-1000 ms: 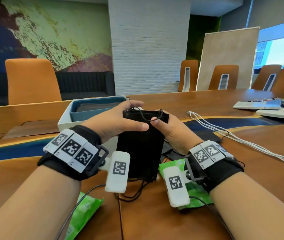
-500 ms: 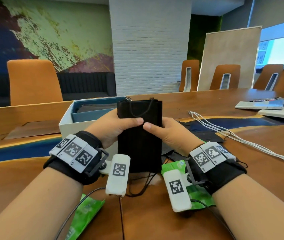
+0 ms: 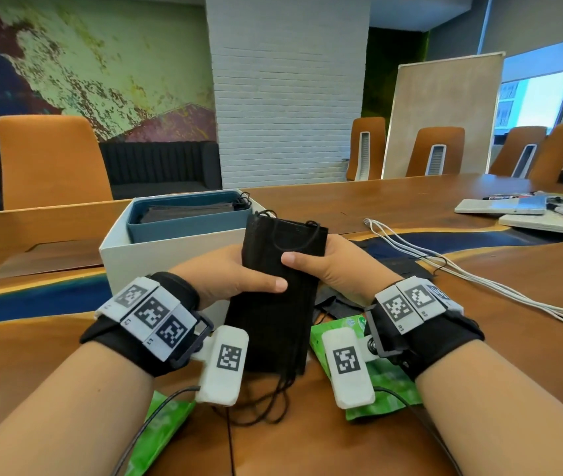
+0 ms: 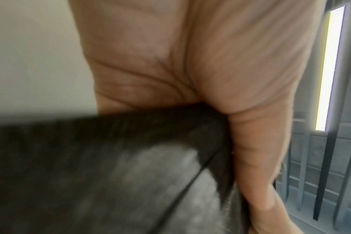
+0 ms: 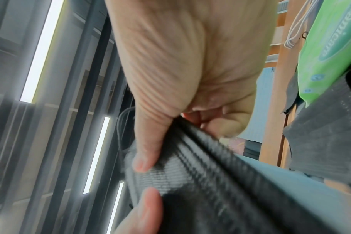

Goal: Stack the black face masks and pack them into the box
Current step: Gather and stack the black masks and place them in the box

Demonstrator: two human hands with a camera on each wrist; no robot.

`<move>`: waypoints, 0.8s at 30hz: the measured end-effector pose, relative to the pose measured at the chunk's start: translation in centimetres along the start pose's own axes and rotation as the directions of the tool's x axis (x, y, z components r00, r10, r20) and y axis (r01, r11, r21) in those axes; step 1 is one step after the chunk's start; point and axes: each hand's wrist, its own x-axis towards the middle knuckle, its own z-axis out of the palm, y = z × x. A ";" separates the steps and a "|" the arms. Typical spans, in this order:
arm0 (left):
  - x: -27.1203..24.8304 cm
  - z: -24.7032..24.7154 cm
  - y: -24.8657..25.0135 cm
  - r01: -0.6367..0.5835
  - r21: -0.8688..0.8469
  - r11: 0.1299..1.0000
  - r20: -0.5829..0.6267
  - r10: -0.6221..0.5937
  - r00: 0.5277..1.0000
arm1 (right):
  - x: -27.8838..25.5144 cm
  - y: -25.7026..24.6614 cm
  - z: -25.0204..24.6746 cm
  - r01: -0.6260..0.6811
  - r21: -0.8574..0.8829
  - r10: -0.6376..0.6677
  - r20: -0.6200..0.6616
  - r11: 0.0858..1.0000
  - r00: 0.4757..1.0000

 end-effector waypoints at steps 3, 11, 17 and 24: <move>0.1 -0.1 0.4 -0.059 -0.045 0.997 -0.070 0.056 0.996 | 0.0 -0.1 -0.6 0.031 0.022 -0.030 -0.030 0.999 0.999; -0.1 0.9 1.3 -0.208 -0.051 0.977 -0.269 0.188 0.945 | -1.1 -1.3 -3.7 -0.014 -0.057 0.006 -0.152 0.998 0.988; -1.2 1.1 3.7 -0.298 -0.219 0.929 -0.316 0.221 0.923 | -1.8 0.7 -10.7 -0.658 -0.079 0.612 -0.299 0.749 0.733; -1.6 1.1 5.1 -0.363 -0.214 0.907 -0.296 0.294 0.909 | -3.5 5.2 -15.9 -0.840 -0.476 0.751 -0.446 0.262 0.487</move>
